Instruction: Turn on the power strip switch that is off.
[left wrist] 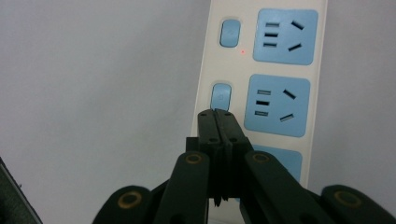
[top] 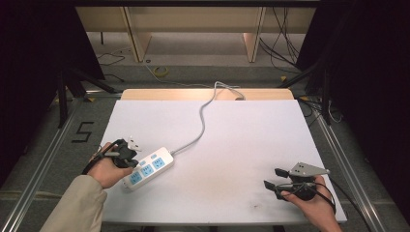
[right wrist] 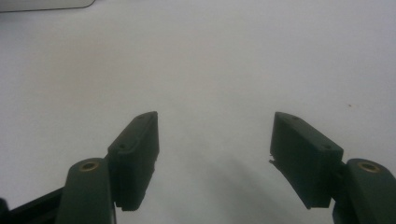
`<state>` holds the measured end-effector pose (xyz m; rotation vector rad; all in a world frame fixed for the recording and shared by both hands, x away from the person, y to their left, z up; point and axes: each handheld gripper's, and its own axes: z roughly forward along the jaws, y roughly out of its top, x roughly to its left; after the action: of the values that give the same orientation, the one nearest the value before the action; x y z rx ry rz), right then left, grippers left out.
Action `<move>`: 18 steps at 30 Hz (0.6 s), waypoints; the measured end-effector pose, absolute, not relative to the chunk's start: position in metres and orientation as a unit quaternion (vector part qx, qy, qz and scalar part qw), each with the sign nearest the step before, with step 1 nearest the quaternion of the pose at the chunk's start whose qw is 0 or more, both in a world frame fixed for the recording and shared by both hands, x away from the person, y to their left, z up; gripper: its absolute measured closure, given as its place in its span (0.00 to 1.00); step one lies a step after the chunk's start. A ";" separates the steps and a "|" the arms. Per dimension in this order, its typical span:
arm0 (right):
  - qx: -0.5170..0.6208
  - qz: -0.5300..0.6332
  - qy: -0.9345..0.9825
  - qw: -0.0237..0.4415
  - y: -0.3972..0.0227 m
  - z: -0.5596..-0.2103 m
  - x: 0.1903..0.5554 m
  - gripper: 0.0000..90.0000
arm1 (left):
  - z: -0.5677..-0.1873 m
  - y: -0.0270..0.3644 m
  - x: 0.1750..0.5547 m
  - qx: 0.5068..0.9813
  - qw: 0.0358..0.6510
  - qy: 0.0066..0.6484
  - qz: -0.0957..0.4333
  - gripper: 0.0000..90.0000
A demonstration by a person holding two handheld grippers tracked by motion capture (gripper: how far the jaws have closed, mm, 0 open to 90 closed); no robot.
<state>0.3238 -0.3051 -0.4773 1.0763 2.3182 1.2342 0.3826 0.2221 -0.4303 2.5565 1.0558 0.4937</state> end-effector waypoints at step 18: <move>0.374 0.431 0.807 0.150 -0.305 -0.477 0.324 0.37 | -0.418 0.202 0.377 0.889 0.223 0.345 0.204 0.97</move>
<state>0.3238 -0.3046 -0.4774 1.0758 2.3203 1.2374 0.3767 0.2017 -0.4176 2.4533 0.9529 0.5628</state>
